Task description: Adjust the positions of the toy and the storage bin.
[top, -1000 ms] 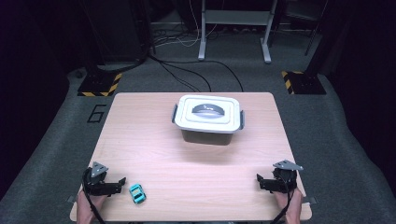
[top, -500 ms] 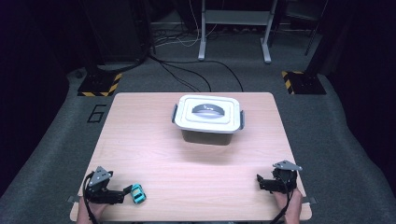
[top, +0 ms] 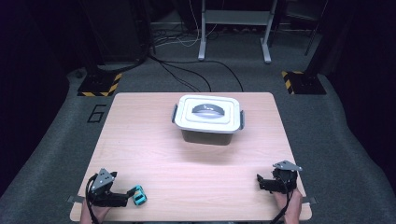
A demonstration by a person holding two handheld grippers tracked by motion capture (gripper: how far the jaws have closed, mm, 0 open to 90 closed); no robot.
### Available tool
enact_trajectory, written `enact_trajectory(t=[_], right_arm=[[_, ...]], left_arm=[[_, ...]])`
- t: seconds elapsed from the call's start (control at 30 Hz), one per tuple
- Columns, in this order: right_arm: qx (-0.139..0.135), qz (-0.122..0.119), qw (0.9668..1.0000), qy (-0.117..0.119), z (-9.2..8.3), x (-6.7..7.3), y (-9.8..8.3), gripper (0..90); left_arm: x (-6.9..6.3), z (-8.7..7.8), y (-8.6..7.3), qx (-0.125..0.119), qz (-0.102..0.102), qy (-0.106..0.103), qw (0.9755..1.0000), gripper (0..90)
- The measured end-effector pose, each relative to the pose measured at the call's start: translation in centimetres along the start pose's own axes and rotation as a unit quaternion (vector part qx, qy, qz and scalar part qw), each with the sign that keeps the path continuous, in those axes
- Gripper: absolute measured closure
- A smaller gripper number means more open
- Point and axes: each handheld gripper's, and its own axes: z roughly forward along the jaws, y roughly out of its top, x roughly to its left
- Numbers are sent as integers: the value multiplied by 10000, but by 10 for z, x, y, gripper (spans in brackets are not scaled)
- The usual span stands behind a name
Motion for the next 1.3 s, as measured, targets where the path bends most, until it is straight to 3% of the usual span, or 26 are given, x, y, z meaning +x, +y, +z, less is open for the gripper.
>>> enact_trajectory(t=[0.17,0.37,0.77,0.83,0.87,1.03,1.3], right_arm=[[8,0,10000,9,0,0,0,19],[19,6,10000,24,0,0,0,19],[28,42,10000,29,0,-1,0,21],[30,44,10000,33,0,-1,0,22],[31,42,10000,34,0,-1,0,22],[26,43,10000,35,0,-1,0,23],[27,41,10000,33,0,-1,0,23]], left_arm=[[-10,3,0,133,184,-203,9995,0],[-21,13,-8,225,178,-475,9985,0],[-34,25,-16,471,434,-420,9971,1],[-36,28,-18,494,444,-410,9970,47],[-37,30,-19,564,503,-420,9962,123],[-35,31,-21,467,385,-428,9973,215],[-35,31,-20,497,355,-414,9973,224]])
